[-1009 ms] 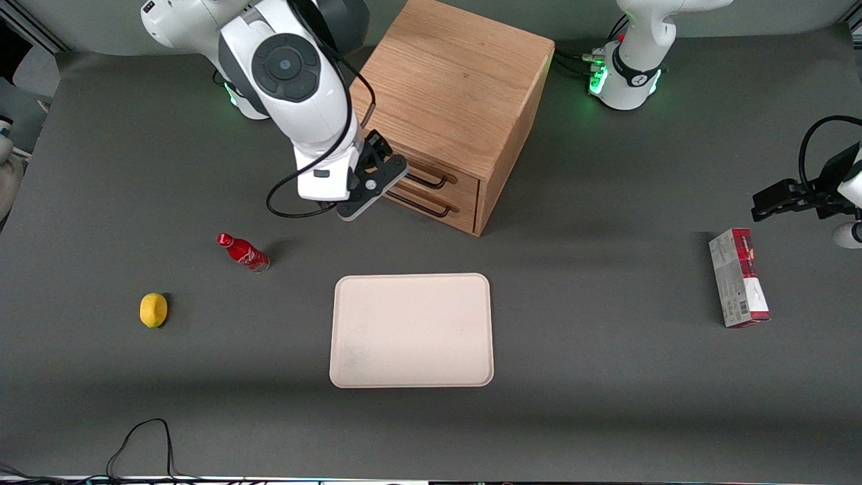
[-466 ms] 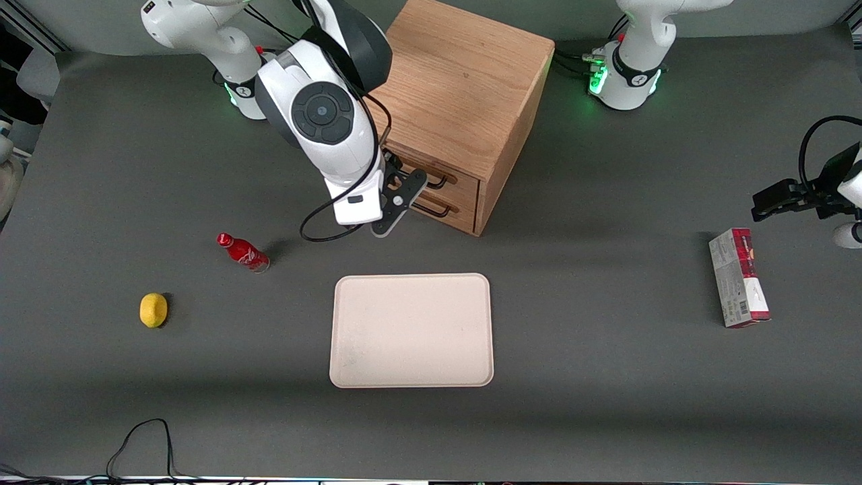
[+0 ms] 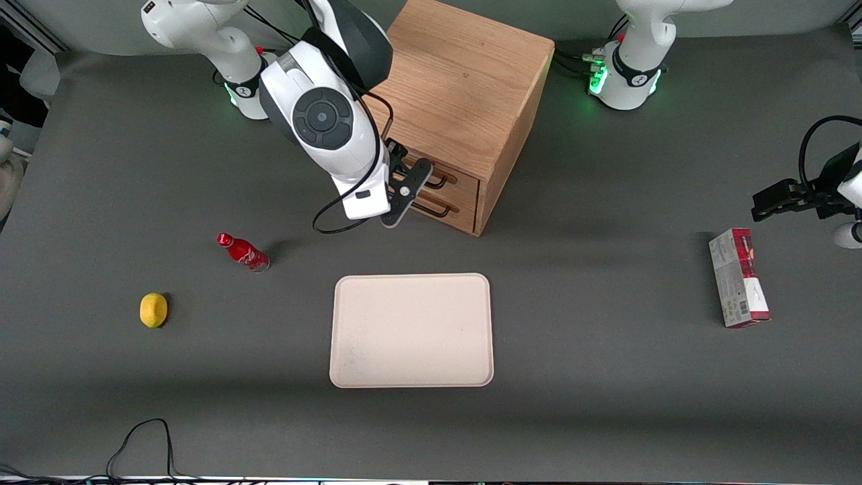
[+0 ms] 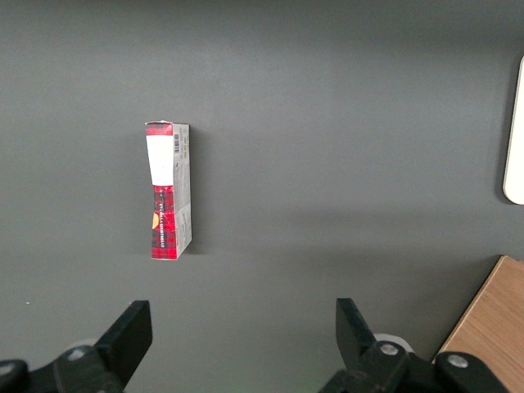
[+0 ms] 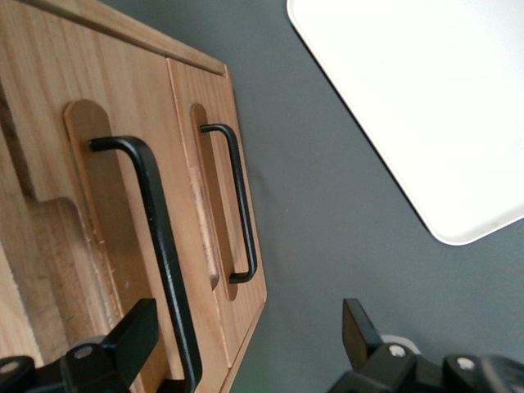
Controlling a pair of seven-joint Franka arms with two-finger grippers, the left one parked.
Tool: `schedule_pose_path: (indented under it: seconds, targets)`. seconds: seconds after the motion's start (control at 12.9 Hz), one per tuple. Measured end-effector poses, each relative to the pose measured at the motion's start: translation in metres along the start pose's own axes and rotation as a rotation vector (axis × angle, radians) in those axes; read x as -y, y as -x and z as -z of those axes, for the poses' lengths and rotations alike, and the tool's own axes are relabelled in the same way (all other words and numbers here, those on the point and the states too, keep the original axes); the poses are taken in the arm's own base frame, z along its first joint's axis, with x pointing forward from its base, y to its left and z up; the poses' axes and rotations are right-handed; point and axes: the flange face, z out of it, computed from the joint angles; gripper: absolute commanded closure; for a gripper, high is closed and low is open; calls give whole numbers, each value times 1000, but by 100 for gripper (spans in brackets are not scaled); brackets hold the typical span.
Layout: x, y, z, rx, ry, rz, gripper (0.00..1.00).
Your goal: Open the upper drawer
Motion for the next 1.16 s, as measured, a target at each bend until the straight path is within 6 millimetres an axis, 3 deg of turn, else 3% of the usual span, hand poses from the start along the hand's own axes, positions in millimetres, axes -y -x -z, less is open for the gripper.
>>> schedule_pose_path:
  seconds: [0.78,1.16]
  targets:
    - [1,4,-32,11,-66,-18,0]
    - [1,3,-39,-7,-64,-23,0]
